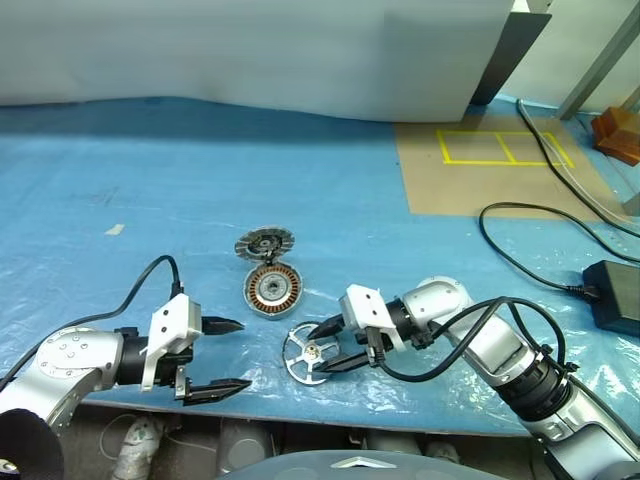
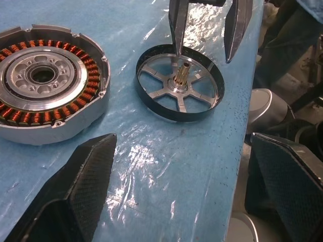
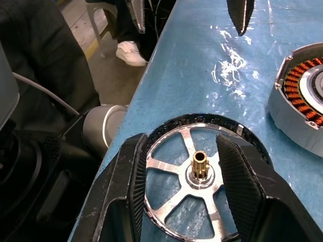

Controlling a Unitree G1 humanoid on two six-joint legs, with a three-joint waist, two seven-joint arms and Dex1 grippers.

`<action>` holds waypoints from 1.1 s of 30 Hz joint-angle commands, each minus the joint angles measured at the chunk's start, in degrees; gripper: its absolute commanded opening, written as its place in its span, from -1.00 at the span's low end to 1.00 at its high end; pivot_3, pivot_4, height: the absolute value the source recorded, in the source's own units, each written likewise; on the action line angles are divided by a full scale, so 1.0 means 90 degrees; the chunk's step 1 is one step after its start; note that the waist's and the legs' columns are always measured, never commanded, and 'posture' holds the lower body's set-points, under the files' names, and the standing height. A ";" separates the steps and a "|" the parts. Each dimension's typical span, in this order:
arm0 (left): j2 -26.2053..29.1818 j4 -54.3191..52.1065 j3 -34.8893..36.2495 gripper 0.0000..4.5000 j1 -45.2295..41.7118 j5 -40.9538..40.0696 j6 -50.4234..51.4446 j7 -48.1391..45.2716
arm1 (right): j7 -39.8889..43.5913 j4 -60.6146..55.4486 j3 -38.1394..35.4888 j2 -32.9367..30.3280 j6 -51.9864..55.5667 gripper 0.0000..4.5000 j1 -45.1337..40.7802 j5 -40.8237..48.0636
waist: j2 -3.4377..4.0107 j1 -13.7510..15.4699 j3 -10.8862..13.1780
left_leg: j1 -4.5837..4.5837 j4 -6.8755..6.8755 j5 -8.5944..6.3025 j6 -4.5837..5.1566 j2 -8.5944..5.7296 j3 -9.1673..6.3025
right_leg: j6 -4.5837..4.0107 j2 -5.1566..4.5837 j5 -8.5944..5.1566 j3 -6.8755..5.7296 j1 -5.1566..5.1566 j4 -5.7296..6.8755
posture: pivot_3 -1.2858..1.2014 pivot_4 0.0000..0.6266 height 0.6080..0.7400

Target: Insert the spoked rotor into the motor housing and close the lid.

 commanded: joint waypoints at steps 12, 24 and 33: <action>-0.0023 -0.0303 -0.0071 1.00 -0.0099 -0.0002 -0.0021 0.0179 | -0.0187 0.0600 0.0148 0.0332 -0.0344 -0.03 0.0095 -0.0394 | 0.0000 -0.0004 0.0000 | 0.0002 0.0002 0.0000 0.0000 0.0001 0.0000 | 0.0000 0.0001 0.0000 0.0000 0.0000 0.0005 | 0.03 -0.52 1.00; -0.0076 -0.0192 -0.0275 1.00 -0.0423 0.0028 0.0010 0.0294 | -0.0195 0.0652 -0.0196 0.0347 -0.0090 -0.93 0.0116 -0.0166 | 0.0000 0.0002 0.0000 | 0.0001 0.0007 0.0001 -0.0001 0.0001 0.0000 | 0.0000 0.0001 0.0001 0.0001 0.0001 0.0007 | 0.03 -0.52 1.00; -0.0393 0.0055 -0.0216 1.00 -0.0922 -0.0154 -0.0193 0.0235 | -0.1221 0.0088 -0.2733 0.1202 0.4118 -0.93 -0.0446 0.3415 | 0.0001 0.0020 -0.0001 | 0.0004 0.0024 0.0008 -0.0013 0.0002 -0.0001 | -0.0002 0.0002 0.0002 0.0003 0.0002 0.0026 | 0.03 -0.52 1.00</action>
